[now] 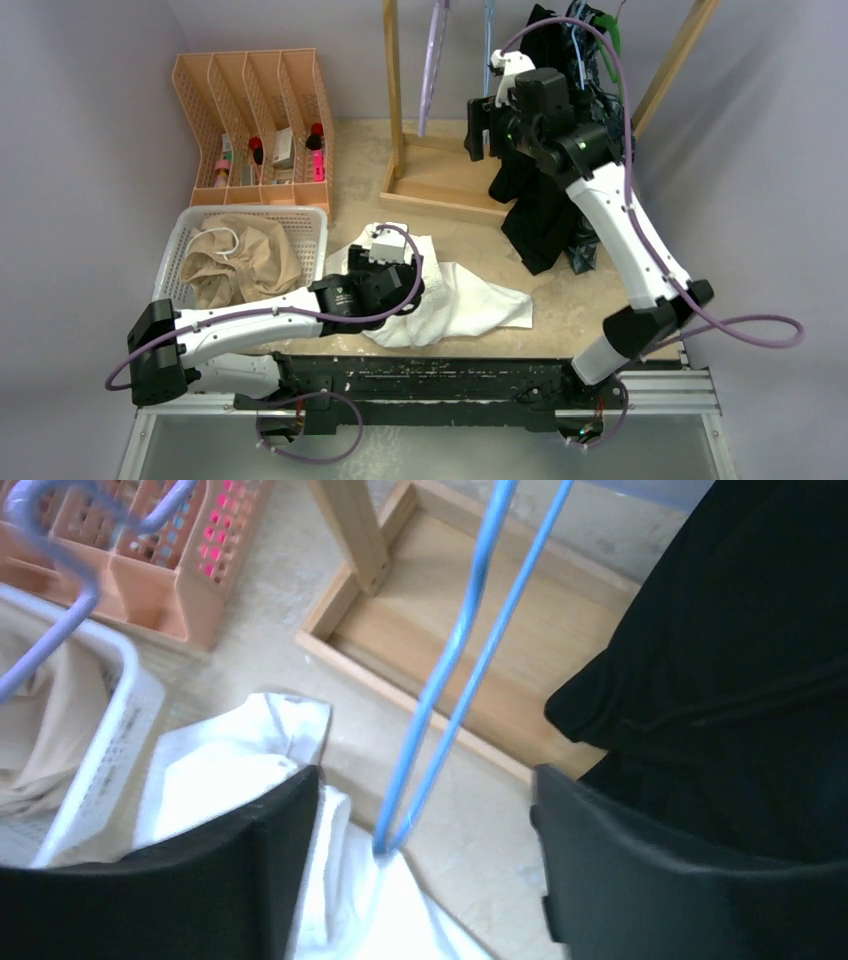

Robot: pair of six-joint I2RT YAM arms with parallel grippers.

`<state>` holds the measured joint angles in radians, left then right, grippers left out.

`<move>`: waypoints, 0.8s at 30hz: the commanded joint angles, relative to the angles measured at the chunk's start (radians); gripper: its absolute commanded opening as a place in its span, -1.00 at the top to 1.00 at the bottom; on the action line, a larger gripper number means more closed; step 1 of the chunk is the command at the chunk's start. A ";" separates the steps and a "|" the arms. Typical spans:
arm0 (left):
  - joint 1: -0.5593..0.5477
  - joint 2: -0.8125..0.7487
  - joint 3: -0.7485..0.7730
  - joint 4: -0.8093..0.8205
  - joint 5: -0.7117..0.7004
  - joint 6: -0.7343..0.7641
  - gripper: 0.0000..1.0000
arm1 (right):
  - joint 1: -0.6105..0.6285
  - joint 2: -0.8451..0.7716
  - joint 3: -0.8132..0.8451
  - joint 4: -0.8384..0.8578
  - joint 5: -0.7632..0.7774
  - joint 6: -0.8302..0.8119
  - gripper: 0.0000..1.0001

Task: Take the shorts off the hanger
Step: Place the hanger on the clothes rod.

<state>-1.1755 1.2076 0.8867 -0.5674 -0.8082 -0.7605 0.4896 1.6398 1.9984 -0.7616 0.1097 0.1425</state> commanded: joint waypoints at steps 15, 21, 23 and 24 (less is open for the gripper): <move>0.079 0.123 -0.007 0.153 0.098 -0.084 -0.88 | 0.000 -0.801 -0.956 0.470 -0.126 0.367 -0.99; 0.169 0.263 -0.061 0.273 0.319 -0.103 -0.85 | 0.001 -0.914 -1.222 0.511 -0.312 0.502 -0.99; 0.171 0.307 -0.076 0.314 0.365 -0.097 -0.85 | 0.001 -0.917 -1.270 0.494 -0.336 0.513 -0.99; 0.172 0.335 -0.082 0.342 0.429 -0.076 -0.85 | 0.002 -0.915 -1.293 0.493 -0.339 0.522 -0.99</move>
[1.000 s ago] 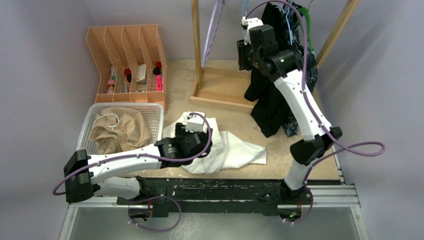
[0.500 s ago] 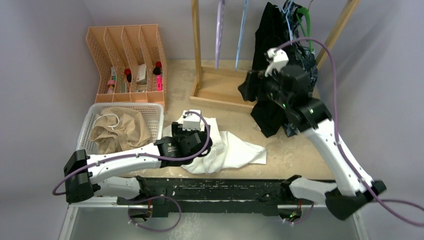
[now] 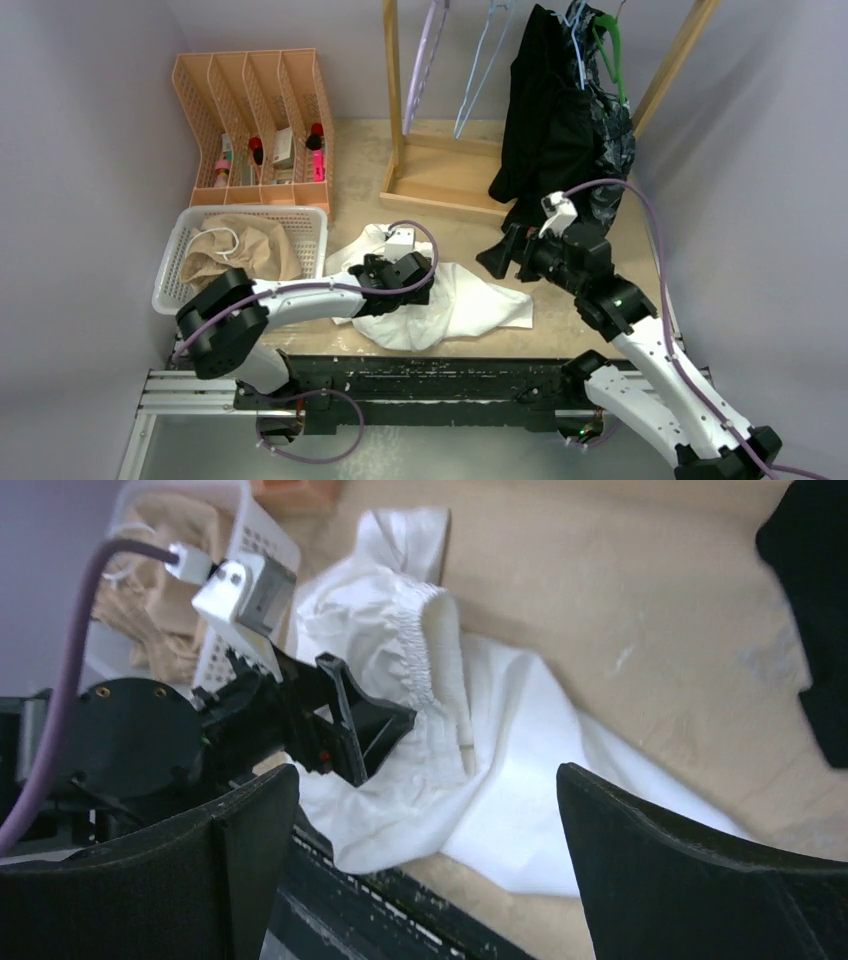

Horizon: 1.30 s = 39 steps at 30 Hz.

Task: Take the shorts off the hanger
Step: Place the hanger on the clothes rod, then pick up the shorts at the center of the board.

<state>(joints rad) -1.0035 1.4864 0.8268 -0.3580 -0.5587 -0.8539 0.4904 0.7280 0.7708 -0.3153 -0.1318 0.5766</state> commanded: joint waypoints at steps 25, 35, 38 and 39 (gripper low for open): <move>-0.004 -0.156 -0.046 0.039 0.025 -0.059 1.00 | 0.189 0.482 -0.220 0.288 0.055 0.219 0.39; -0.024 -0.239 -0.041 0.120 0.100 -0.011 1.00 | 0.222 0.705 -0.160 0.558 -0.143 0.222 0.68; -0.030 -0.257 -0.013 0.106 0.106 0.006 1.00 | 0.221 0.777 -0.153 0.747 -0.313 0.241 0.60; -0.033 -0.263 -0.005 0.099 0.103 0.010 1.00 | 0.221 0.791 -0.155 0.816 -0.352 0.267 0.60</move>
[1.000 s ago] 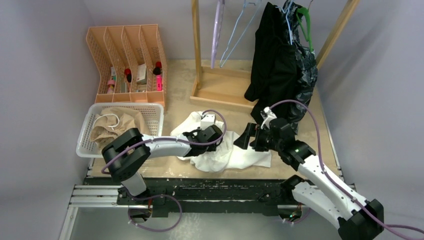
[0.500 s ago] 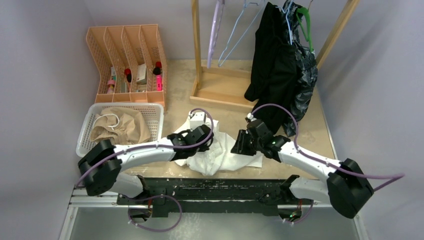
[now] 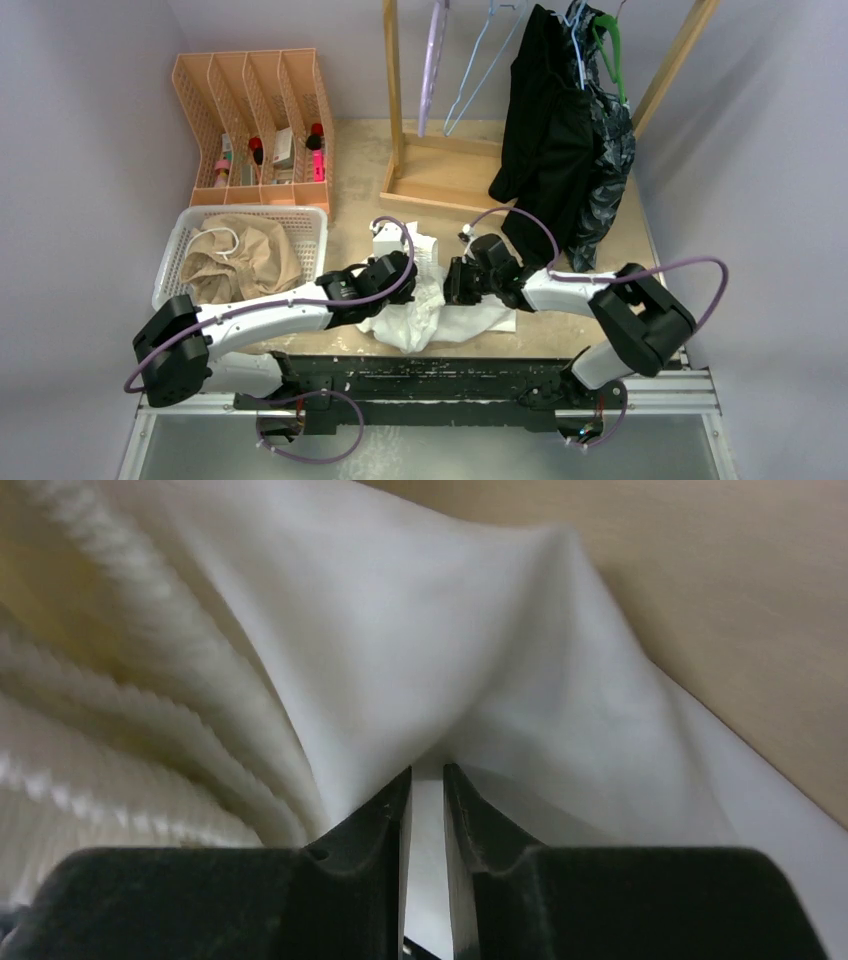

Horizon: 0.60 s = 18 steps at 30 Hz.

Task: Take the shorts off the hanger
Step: Pick up the shorts at the center of the board.

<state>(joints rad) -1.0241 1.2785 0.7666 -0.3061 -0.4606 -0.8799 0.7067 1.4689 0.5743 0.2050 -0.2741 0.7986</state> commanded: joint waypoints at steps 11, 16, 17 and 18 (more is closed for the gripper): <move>-0.093 -0.138 0.109 -0.123 -0.320 0.041 1.00 | 0.005 -0.129 0.151 -0.164 0.044 -0.060 0.19; -0.195 -0.078 0.197 -0.232 -0.535 0.086 1.00 | 0.005 -0.361 0.142 -0.383 0.294 0.013 0.00; -0.215 -0.057 0.218 -0.249 -0.565 0.088 1.00 | 0.006 -0.403 0.144 -0.425 0.353 0.028 -0.05; -0.231 -0.033 0.239 -0.259 -0.585 0.099 1.00 | 0.005 -0.440 0.148 -0.471 0.402 0.050 -0.12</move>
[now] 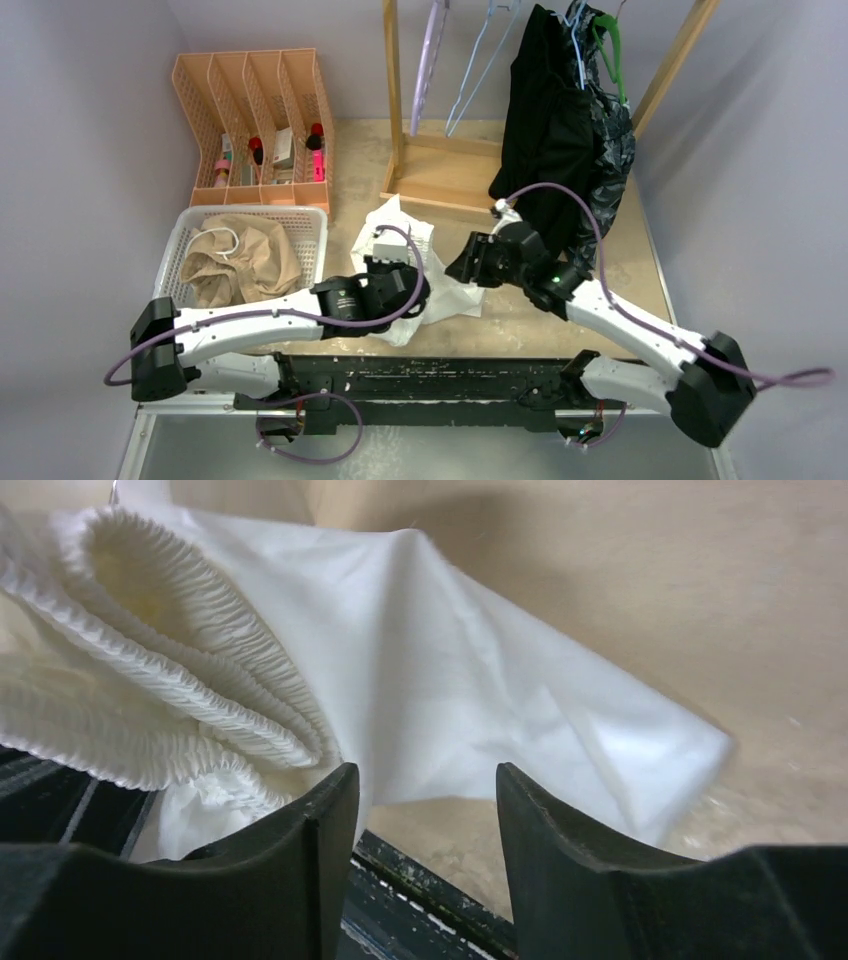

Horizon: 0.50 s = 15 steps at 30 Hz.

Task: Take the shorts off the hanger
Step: Pick up the shorts at the center of the board.

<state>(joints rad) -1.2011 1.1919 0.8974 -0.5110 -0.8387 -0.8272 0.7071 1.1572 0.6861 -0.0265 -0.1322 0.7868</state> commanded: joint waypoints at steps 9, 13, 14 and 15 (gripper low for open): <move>-0.081 0.241 0.095 0.084 -0.044 0.121 0.85 | 0.004 -0.464 0.016 -0.420 0.467 0.159 -0.34; -0.083 0.322 0.067 0.229 0.103 0.121 0.56 | 0.005 -0.529 0.000 -0.425 0.470 0.160 -0.36; -0.088 0.345 0.066 0.254 0.116 0.120 0.35 | 0.004 -0.533 -0.003 -0.426 0.470 0.159 -0.36; -0.092 0.369 0.071 0.269 0.125 0.119 0.16 | 0.005 -0.533 -0.005 -0.426 0.466 0.156 -0.37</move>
<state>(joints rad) -1.2793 1.5036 0.9668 -0.4145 -0.8139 -0.7208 0.7067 0.6350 0.6914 -0.4244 0.2794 0.9203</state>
